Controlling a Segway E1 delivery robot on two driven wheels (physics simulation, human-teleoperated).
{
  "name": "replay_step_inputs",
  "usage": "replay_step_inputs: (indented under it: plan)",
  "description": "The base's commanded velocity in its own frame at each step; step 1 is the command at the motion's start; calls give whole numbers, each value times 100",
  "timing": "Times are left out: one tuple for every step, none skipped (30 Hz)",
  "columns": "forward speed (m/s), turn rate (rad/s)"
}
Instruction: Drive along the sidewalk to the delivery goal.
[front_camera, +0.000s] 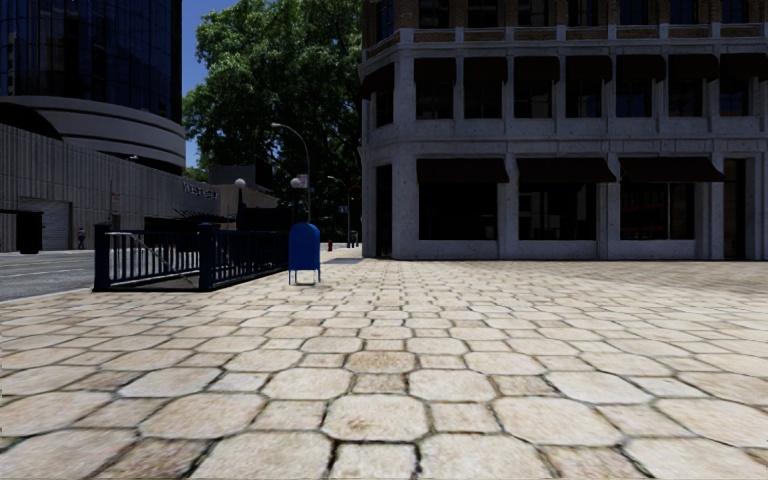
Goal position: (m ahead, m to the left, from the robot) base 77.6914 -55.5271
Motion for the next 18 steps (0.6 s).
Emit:
replay_step_inputs:
  plan:
    - [198,0]
    - [198,0]
    - [198,0]
    - [198,0]
    - [198,0]
    - [198,0]
    - [198,0]
    - [198,0]
    - [198,0]
    - [198,0]
    - [198,0]
    - [198,0]
    - [198,0]
    - [198,0]
    - [198,0]
    - [198,0]
    - [198,0]
    - [198,0]
